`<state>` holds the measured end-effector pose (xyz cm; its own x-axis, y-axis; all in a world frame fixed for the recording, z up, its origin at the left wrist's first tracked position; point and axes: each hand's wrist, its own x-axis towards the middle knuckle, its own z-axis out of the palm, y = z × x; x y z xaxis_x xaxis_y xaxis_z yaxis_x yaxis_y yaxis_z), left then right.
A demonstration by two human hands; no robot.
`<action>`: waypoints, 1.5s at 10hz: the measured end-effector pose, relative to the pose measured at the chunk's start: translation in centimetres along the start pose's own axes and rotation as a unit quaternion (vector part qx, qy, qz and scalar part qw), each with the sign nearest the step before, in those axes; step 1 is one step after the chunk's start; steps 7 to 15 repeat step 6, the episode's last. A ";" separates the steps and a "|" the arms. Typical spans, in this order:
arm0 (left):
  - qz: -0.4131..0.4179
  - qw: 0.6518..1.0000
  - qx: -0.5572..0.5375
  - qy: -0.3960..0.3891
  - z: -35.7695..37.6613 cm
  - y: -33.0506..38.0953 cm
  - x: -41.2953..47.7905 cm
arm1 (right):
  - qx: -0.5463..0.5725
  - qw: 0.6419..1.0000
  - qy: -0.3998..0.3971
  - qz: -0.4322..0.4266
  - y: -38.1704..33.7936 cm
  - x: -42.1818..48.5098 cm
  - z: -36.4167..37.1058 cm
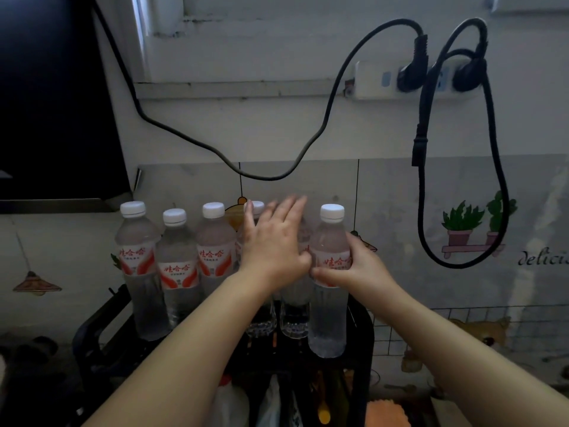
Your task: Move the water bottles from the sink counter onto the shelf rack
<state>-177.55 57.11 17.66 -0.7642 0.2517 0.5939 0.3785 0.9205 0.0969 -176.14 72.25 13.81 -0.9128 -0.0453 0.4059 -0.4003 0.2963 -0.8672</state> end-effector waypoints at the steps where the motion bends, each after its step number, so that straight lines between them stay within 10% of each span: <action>1: 0.011 1.000 0.005 -0.012 -0.3 -0.1 -0.4 | 0.002 1.000 -0.006 0.000 0.0 -0.3 -0.1; 6: -0.024 0.997 0.031 -0.060 -1.3 0.6 -5.0 | -0.195 0.980 0.031 -0.012 -2.1 -3.9 -0.7; 15: -0.024 0.997 0.031 -0.060 -1.3 0.6 -5.0 | -0.195 0.980 0.031 -0.012 -2.1 -3.9 -0.7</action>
